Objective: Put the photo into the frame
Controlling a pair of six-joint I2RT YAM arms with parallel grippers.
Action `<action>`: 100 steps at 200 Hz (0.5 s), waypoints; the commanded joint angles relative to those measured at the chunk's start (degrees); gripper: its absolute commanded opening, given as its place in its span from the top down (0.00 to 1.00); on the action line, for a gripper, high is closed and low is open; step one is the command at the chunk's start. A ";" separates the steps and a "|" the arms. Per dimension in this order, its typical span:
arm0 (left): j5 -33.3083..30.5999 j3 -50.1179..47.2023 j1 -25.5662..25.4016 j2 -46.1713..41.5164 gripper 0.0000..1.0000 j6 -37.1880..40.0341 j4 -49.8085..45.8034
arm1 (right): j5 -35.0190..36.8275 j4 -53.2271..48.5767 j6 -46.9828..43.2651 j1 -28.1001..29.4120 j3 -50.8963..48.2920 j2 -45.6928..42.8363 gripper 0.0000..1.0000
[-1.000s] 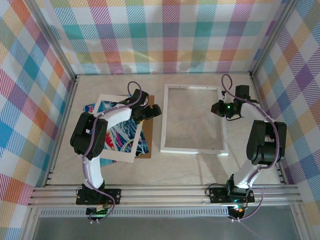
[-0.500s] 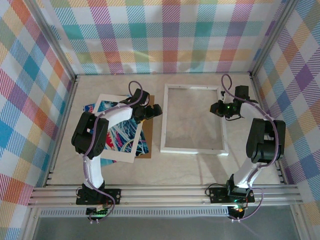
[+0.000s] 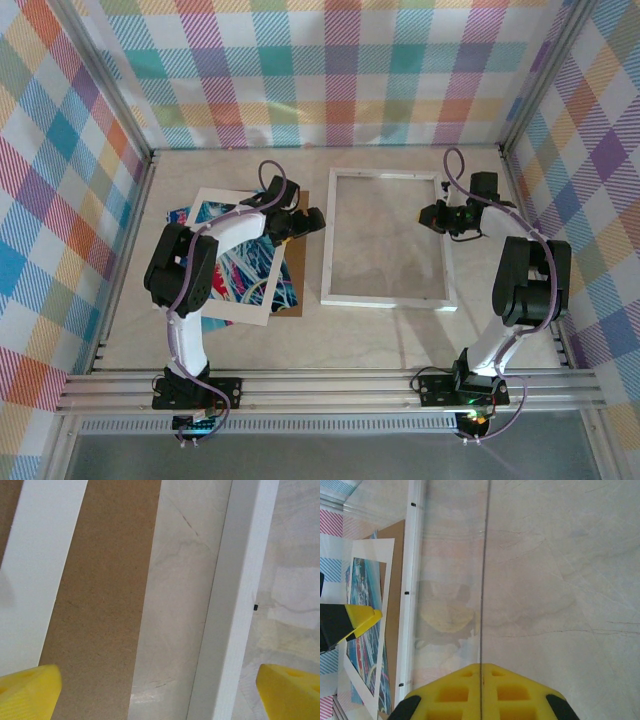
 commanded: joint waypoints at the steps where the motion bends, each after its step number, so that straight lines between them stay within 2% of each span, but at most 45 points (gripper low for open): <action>1: 1.43 0.65 -1.21 1.20 0.00 -0.02 -0.20 | -3.39 4.40 -0.42 0.34 -1.80 -0.71 0.98; 54: 3.02 1.13 -2.23 2.74 0.00 -1.14 1.17 | -2.58 5.04 0.08 0.40 -2.33 1.00 0.93; 100: 4.01 1.93 -4.19 3.92 0.00 -1.71 1.21 | 0.52 3.72 0.73 0.41 -1.48 2.01 0.82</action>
